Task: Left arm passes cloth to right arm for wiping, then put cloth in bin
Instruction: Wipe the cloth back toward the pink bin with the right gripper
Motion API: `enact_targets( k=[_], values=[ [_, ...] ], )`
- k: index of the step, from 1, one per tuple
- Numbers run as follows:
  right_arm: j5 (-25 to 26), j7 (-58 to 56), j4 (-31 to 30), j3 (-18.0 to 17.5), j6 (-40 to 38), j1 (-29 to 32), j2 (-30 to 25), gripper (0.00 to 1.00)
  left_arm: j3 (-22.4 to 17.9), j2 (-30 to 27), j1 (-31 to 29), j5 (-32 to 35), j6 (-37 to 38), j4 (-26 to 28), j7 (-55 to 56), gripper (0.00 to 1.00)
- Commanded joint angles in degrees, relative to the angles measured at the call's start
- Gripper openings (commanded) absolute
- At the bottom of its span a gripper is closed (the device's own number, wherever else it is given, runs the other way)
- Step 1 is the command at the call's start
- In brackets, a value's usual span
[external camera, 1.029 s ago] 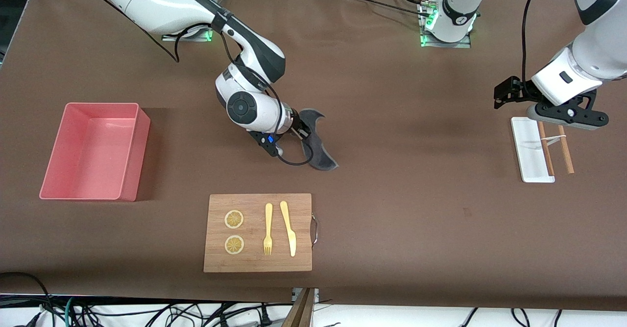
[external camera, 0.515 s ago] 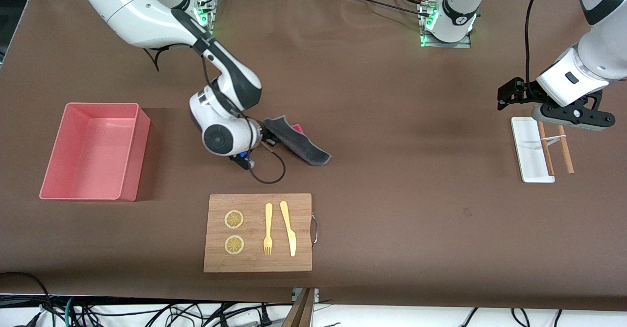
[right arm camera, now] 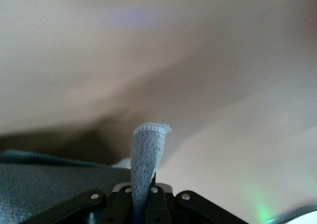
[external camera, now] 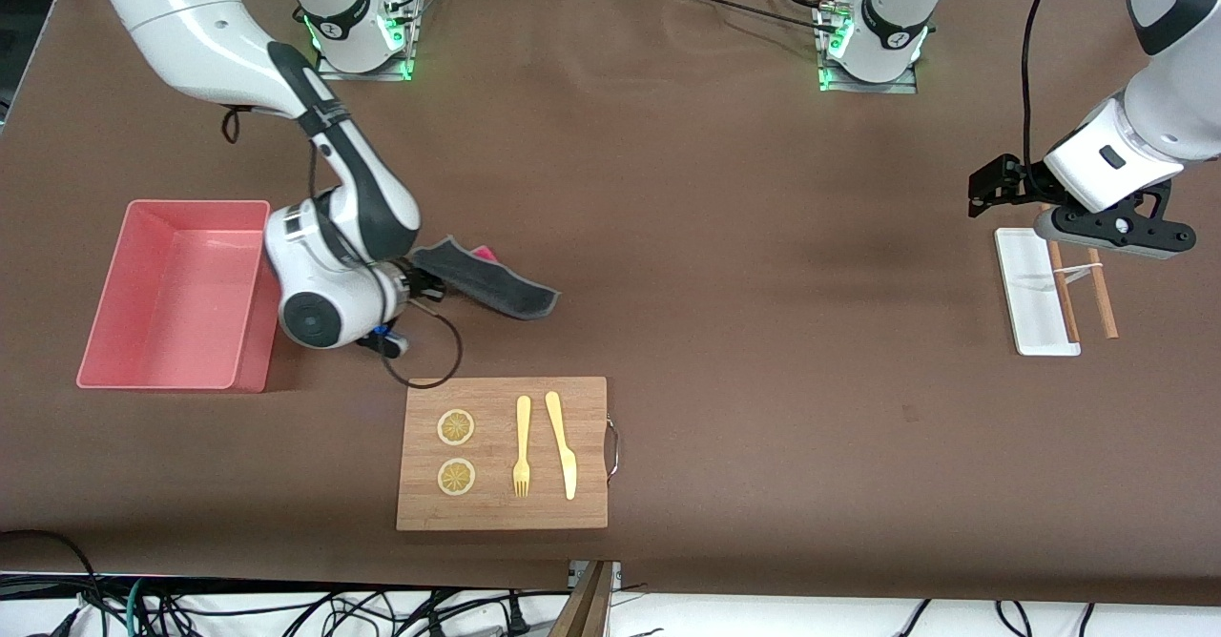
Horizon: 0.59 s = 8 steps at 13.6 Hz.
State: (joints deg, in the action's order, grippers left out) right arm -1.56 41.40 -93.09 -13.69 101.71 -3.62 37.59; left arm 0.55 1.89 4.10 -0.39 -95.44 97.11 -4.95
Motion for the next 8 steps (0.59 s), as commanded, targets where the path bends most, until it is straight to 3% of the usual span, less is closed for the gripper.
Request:
enact_targets(
  k=[1, 5, 8],
  values=[
    [-0.63, -8.06, -0.42, 3.66, -3.00, 0.37, -2.34, 0.00, -0.02, 0.74, -0.40, -0.67, 0.26, -1.57, -0.85, 1.00],
    [-0.81, -9.50, 0.97, 4.56, -7.38, 0.37, -7.86, 0.00, -0.02, 0.74, -0.40, -0.67, 0.26, -1.57, -0.94, 1.00],
    [-0.37, -12.90, 9.48, 5.08, -20.18, 2.29, -12.35, 0.00, -0.02, 0.74, -0.40, -0.84, 0.26, -1.57, -0.94, 1.00]
  ],
)
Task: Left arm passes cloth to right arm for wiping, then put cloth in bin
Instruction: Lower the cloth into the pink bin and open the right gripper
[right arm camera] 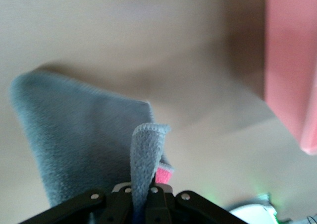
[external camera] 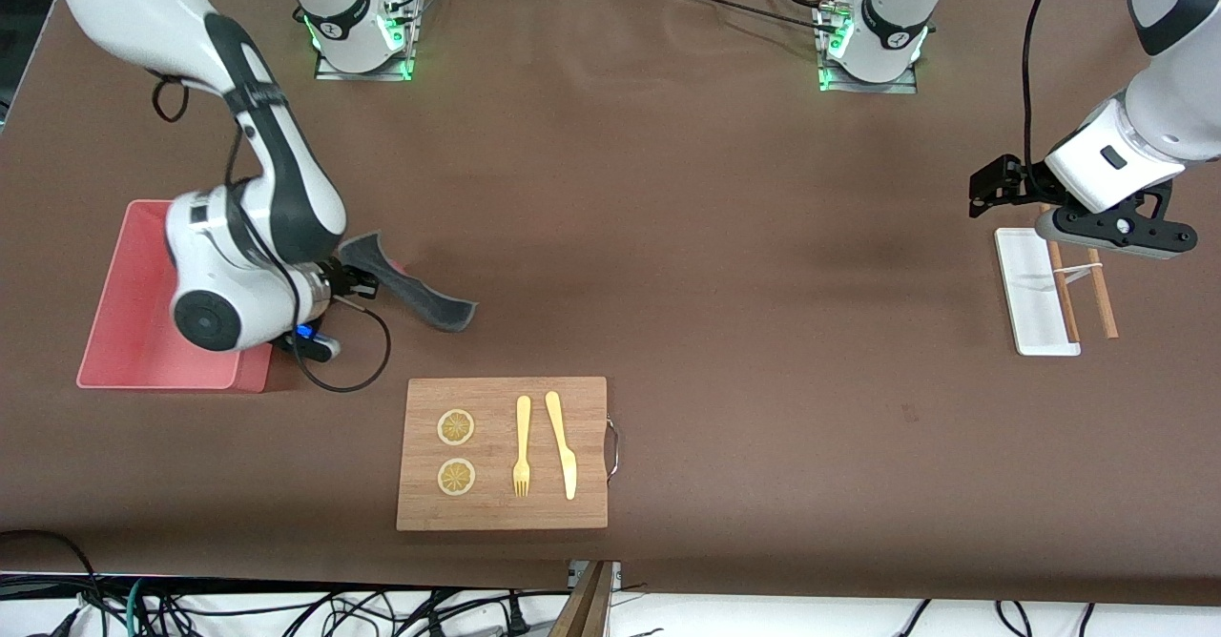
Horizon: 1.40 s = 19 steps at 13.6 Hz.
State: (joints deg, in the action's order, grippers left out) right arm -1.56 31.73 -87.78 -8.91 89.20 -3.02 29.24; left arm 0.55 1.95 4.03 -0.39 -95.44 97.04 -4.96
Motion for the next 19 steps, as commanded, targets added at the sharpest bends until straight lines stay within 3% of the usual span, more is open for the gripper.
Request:
enact_targets(
  k=[1, 4, 7, 9, 12, 19],
  values=[
    [-0.20, -6.56, 6.90, 1.25, -12.08, 2.49, -4.80, 0.00, -0.02, 0.69, -0.34, -0.93, 0.26, -1.50, -1.11, 1.00],
    [1.03, -21.13, 14.82, 10.55, -23.17, 2.67, -5.25, 0.00, -0.02, 0.69, -0.34, -0.93, 0.26, -1.50, -1.02, 1.00],
    [5.42, -40.56, 14.58, 21.18, -23.02, 3.11, -4.46, 0.00, -0.02, 0.69, -0.34, -0.84, 0.35, -1.50, -1.11, 1.00],
    [5.78, -46.47, 13.18, 25.42, -20.13, 3.20, -3.32, 0.00, -0.02, 0.69, -0.34, -0.84, 0.35, -1.50, -1.11, 1.00],
    [5.70, -51.41, 8.43, 28.51, -13.98, 3.46, -1.30, 0.00, -0.02, 0.69, -0.34, -0.84, 0.43, -1.50, -1.11, 1.00],
    [4.64, -51.24, -2.64, 28.51, 6.39, 3.46, 4.06, 0.00, -0.02, 0.69, -0.34, -0.84, 0.43, -1.50, -1.11, 1.00]
  ],
)
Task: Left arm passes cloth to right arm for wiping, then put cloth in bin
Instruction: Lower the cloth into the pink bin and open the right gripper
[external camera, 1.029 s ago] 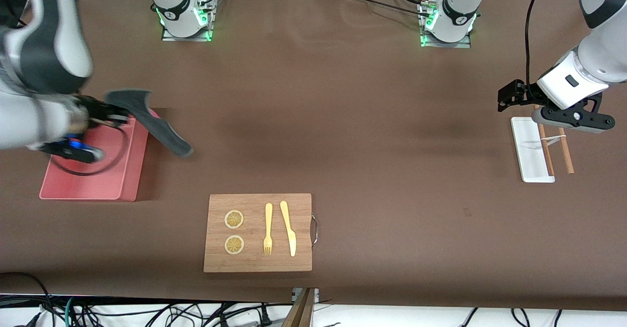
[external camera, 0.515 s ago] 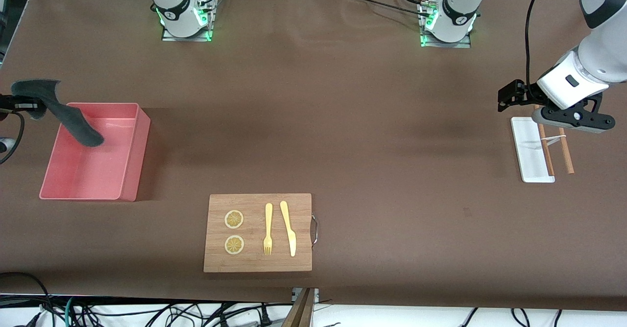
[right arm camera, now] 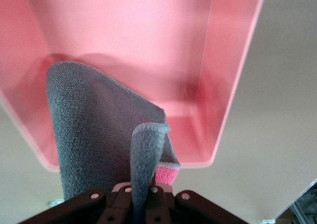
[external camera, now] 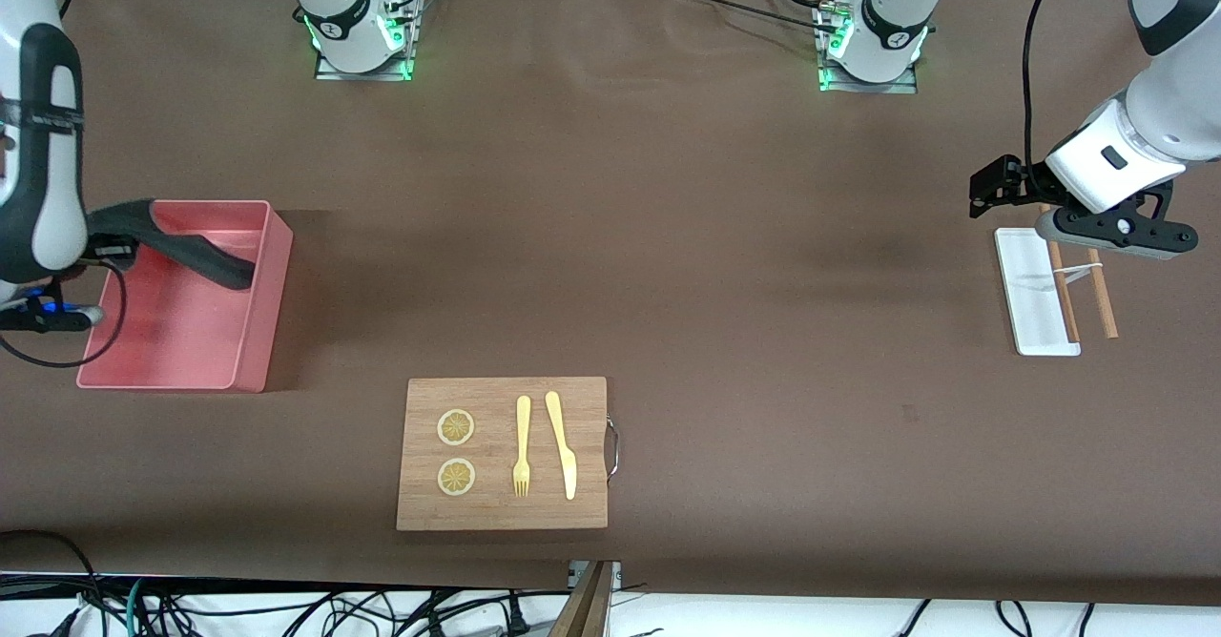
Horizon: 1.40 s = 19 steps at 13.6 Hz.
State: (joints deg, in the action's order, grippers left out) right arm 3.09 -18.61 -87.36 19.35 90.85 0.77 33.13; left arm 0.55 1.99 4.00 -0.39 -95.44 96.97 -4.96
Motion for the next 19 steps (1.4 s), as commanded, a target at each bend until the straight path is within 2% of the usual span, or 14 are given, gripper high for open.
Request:
enact_targets(
  k=[1, 3, 4, 5, 6, 9, 12, 15, 19],
  values=[
    [-1.15, -0.99, -3.77, 0.25, 7.48, -0.33, 0.97, 0.00, -0.02, 0.65, -0.31, -0.84, 0.43, -1.43, -1.11, 1.00],
    [-3.18, -0.99, -3.87, 0.25, 11.44, -0.42, 2.90, 0.00, -0.02, 0.65, -0.31, -0.84, 0.43, -1.43, -1.11, 1.00],
    [-3.70, -0.56, -3.78, 0.08, 13.20, -0.51, 3.26, 0.09, -0.02, 0.65, -0.31, -0.84, 0.43, -1.43, -1.11, 1.00],
    [-4.23, -0.38, -3.61, -0.01, 14.17, -0.60, 3.43, 0.39, -0.02, 0.65, -0.31, -0.84, 0.43, -1.43, -1.11, 1.00],
    [-4.85, -0.90, -3.26, -0.01, 14.36, -0.60, 3.26, 0.99, -0.02, 0.65, -0.31, -0.84, 0.43, -1.43, -1.11, 1.00],
    [-6.96, -0.99, -2.55, -0.10, 13.05, -0.51, 0.02, 1.00, -0.02, 0.65, -0.31, -0.84, 0.43, -1.43, -1.11, 1.00],
    [-6.96, -0.82, 3.84, -0.80, 3.67, -0.60, -3.50, 1.00, -0.02, 0.65, -0.31, -0.84, 0.43, -1.43, -1.11, 1.00],
    [-6.44, 0.06, 8.16, -4.05, -2.94, -0.51, -7.27, 1.00, -0.02, 0.65, -0.31, -0.84, 0.43, -1.43, -1.11, 1.00],
    [-2.31, 3.99, 8.26, -11.24, -3.22, -0.42, -15.09, 1.00, -0.02, 0.65, -0.31, -0.84, 0.43, -1.43, -1.11, 1.00]
  ],
)
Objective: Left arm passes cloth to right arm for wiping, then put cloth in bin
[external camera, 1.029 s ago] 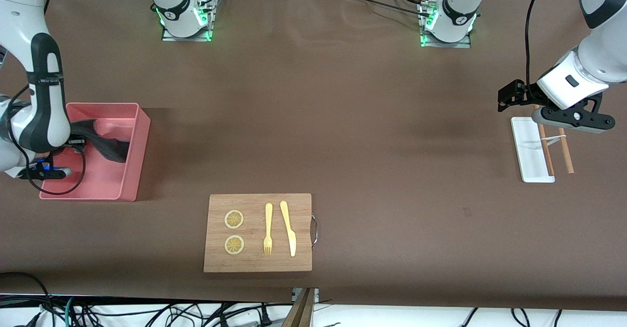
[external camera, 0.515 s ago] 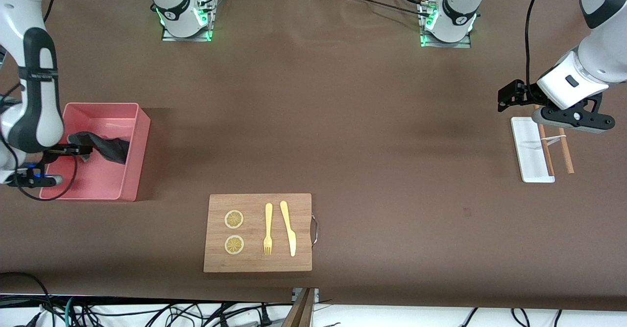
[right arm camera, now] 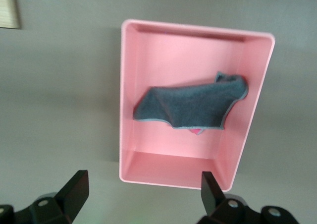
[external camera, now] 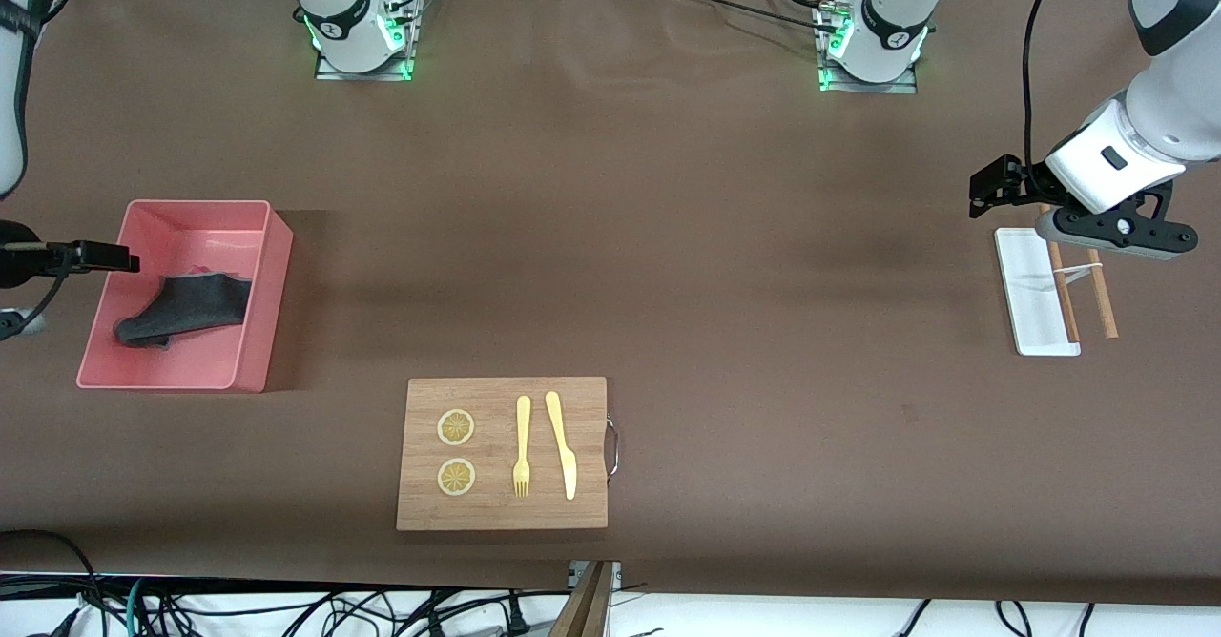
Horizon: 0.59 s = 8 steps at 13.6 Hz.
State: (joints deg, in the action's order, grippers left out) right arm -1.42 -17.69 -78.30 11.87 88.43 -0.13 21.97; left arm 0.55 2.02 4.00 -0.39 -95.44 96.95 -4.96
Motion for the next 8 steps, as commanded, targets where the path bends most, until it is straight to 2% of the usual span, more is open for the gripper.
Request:
enact_targets(
  k=[1, 3, 5, 8],
  values=[
    [2.21, 6.85, -0.97, -5.17, -1.76, 0.48, -5.26, 1.00, -0.02, 0.62, -0.31, -0.84, 0.43, -1.42, -1.11, 1.00],
    [2.21, 12.93, -1.23, -7.55, -3.43, 0.57, -7.54, 1.00, -0.02, 0.62, -0.31, -0.84, 0.43, -1.42, -1.11, 1.00],
    [2.30, 13.12, -1.33, -9.92, -3.00, 0.83, -9.31, 1.00, -0.02, 0.62, -0.31, -0.84, 0.43, -1.42, -1.11, 1.00],
    [2.04, 12.95, -3.25, -11.16, -2.47, 2.23, -13.78, 1.00, -0.02, 0.62, -0.31, -0.84, 0.52, -1.42, -1.11, 1.00]
  ],
)
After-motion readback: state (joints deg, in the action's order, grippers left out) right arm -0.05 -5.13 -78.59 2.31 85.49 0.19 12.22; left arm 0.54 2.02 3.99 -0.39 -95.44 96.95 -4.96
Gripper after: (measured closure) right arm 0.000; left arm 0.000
